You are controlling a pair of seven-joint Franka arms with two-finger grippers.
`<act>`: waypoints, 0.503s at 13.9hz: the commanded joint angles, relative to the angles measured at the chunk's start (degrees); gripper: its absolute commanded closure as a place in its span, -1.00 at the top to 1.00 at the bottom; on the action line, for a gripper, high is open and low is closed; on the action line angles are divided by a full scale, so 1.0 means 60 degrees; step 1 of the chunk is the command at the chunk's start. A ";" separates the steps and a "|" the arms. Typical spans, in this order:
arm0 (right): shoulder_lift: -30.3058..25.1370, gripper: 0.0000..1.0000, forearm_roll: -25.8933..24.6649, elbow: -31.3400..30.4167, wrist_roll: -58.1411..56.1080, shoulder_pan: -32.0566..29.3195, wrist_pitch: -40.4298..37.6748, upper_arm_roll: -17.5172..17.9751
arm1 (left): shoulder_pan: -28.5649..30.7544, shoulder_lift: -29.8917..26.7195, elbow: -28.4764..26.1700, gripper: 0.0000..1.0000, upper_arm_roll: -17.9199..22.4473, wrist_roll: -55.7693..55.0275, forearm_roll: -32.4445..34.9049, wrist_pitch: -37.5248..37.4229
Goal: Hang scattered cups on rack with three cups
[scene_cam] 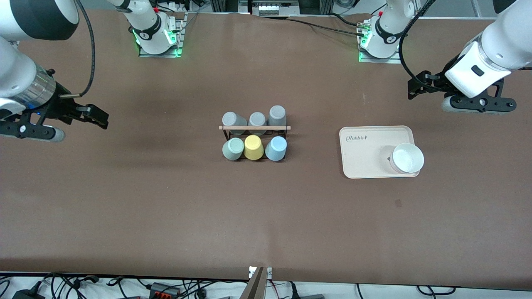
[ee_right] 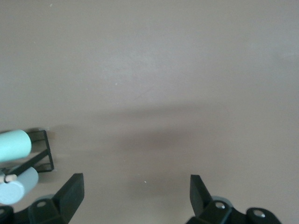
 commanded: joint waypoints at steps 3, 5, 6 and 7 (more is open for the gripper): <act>-0.2221 1.00 0.0033 -0.3160 -0.0675 -0.0411 0.1658 0.0048 | 0.0025 -0.0100 0.0090 1.00 -0.0046 0.0207 -0.0172 -0.0198; -0.1976 1.00 0.0077 -0.2610 -0.0704 -0.0425 0.1062 0.0048 | 0.0025 -0.0100 0.0090 1.00 -0.0046 0.0207 -0.0172 -0.0198; -0.1582 1.00 0.0121 -0.1881 -0.0646 -0.0411 0.0536 0.0063 | 0.0025 -0.0100 0.0076 1.00 -0.0031 0.0222 -0.0172 -0.0198; -0.1187 1.00 0.0121 -0.1119 -0.0675 -0.0425 -0.0006 0.0063 | 0.0025 -0.0100 0.0076 1.00 -0.0031 0.0251 -0.0129 -0.0198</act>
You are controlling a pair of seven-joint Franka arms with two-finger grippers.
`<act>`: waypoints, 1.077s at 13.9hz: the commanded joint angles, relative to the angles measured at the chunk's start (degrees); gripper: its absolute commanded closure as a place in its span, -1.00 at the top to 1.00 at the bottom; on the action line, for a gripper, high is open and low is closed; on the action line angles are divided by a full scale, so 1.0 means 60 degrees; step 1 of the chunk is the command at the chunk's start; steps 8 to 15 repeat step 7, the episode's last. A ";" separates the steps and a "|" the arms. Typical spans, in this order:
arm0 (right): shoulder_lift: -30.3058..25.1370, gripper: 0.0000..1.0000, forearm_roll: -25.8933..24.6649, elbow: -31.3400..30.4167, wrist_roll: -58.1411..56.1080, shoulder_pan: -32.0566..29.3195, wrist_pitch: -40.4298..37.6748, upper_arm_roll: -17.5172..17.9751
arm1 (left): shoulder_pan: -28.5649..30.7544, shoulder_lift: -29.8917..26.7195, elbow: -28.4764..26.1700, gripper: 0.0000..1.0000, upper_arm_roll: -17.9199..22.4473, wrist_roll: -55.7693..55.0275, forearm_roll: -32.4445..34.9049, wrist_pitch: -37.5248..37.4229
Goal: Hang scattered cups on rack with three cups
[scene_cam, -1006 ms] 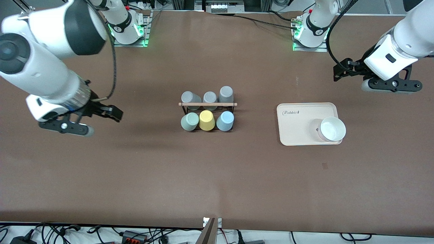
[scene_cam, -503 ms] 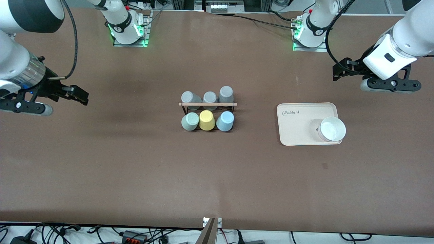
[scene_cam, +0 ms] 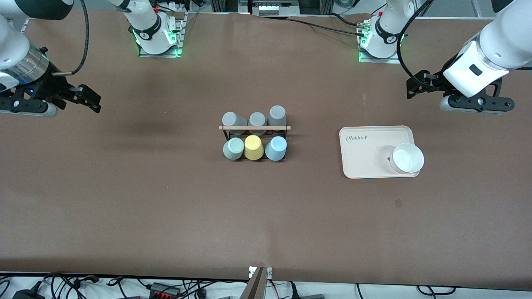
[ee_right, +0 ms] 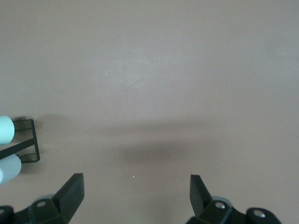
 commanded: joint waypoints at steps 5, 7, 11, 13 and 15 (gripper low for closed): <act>0.1428 1.00 0.0123 0.2512 -0.0316 -0.0169 -0.1783 0.0013 | 0.0031 -0.0100 0.0084 1.00 -0.0009 0.0583 -0.0093 -0.0170; 0.1442 1.00 0.0239 0.2528 -0.0331 -0.0330 -0.1680 -0.0061 | 0.0031 -0.0100 0.0084 1.00 -0.0009 0.0583 -0.0122 -0.0170; 0.1442 1.00 0.0239 0.2528 -0.0331 -0.0330 -0.1680 -0.0061 | 0.0031 -0.0100 0.0084 1.00 -0.0009 0.0583 -0.0122 -0.0170; 0.1442 1.00 0.0239 0.2528 -0.0331 -0.0330 -0.1680 -0.0061 | 0.0031 -0.0100 0.0084 1.00 -0.0009 0.0583 -0.0122 -0.0170; 0.1442 1.00 0.0239 0.2528 -0.0331 -0.0330 -0.1680 -0.0061 | 0.0031 -0.0100 0.0084 1.00 -0.0009 0.0583 -0.0122 -0.0170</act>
